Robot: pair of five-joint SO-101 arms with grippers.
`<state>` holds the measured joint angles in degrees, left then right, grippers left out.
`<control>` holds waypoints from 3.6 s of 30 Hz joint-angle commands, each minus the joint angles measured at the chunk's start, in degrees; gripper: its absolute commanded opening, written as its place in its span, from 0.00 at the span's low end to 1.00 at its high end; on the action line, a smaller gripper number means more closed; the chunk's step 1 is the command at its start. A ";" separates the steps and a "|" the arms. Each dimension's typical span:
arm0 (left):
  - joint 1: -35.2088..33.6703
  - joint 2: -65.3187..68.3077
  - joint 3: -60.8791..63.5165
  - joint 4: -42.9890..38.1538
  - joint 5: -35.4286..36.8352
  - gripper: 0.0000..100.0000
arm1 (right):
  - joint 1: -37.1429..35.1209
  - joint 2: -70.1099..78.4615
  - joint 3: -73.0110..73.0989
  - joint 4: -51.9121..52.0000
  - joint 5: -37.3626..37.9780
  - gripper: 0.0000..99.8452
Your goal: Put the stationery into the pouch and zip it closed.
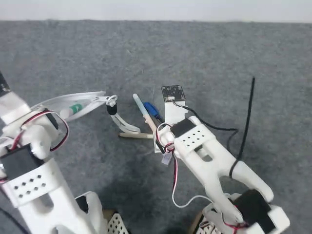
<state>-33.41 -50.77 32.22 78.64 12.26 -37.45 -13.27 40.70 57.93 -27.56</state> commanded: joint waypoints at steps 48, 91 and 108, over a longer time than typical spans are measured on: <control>-0.44 0.35 -3.56 -1.85 0.70 0.01 | 2.95 16.04 -12.57 8.75 -0.35 0.02; 7.47 0.09 -3.65 -1.05 0.62 0.01 | -15.16 -54.29 3.78 -5.85 8.00 0.01; 11.43 0.09 -3.74 -0.97 0.62 0.01 | -16.04 -57.36 21.45 -52.79 18.81 0.01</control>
<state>-22.51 -50.77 32.22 78.64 12.35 -53.01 -68.40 61.27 14.15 -11.47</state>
